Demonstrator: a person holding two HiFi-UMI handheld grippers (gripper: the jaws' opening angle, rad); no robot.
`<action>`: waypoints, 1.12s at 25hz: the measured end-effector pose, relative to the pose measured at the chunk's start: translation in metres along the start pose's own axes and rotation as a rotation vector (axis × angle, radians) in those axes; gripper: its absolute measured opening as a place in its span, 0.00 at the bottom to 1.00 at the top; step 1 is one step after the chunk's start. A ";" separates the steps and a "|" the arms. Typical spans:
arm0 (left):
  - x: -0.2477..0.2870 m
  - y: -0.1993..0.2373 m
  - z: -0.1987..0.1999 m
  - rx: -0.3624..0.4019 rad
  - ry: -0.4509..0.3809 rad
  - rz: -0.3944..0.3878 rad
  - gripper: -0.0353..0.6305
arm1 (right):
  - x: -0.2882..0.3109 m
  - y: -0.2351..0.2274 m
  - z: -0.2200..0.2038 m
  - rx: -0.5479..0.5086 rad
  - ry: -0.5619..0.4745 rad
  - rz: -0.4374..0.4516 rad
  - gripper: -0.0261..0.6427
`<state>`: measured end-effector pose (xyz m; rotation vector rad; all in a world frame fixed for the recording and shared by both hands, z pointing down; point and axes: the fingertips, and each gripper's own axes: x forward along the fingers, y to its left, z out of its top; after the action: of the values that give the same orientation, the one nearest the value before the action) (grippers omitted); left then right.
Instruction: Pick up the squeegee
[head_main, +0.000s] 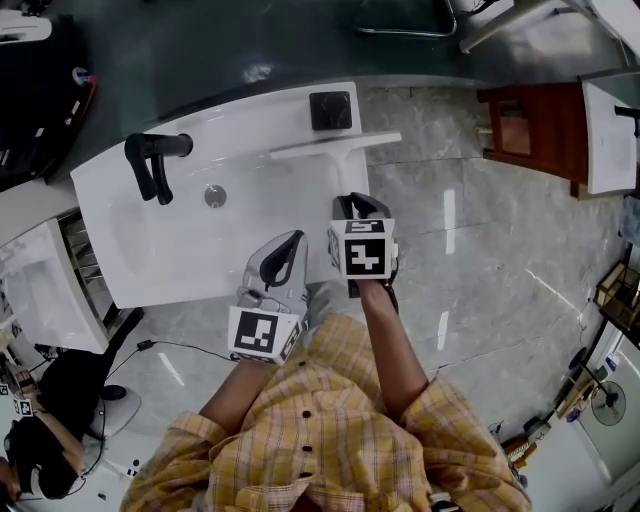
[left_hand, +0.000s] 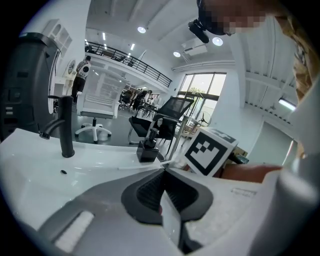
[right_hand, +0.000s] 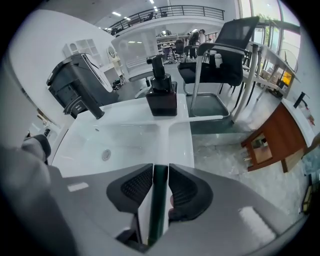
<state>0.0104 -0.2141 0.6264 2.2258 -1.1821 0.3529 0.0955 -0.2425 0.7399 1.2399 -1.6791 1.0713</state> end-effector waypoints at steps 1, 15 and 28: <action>0.001 -0.001 0.000 -0.003 -0.002 -0.003 0.06 | 0.001 -0.001 -0.001 0.001 0.006 -0.005 0.19; -0.008 0.001 0.011 0.004 -0.030 0.005 0.06 | -0.001 -0.001 0.002 0.031 -0.008 0.019 0.17; -0.031 -0.004 0.030 0.023 -0.060 0.034 0.06 | -0.051 0.002 0.013 0.060 -0.163 0.054 0.17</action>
<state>-0.0053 -0.2103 0.5867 2.2528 -1.2550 0.3170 0.1039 -0.2385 0.6877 1.3585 -1.8232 1.0843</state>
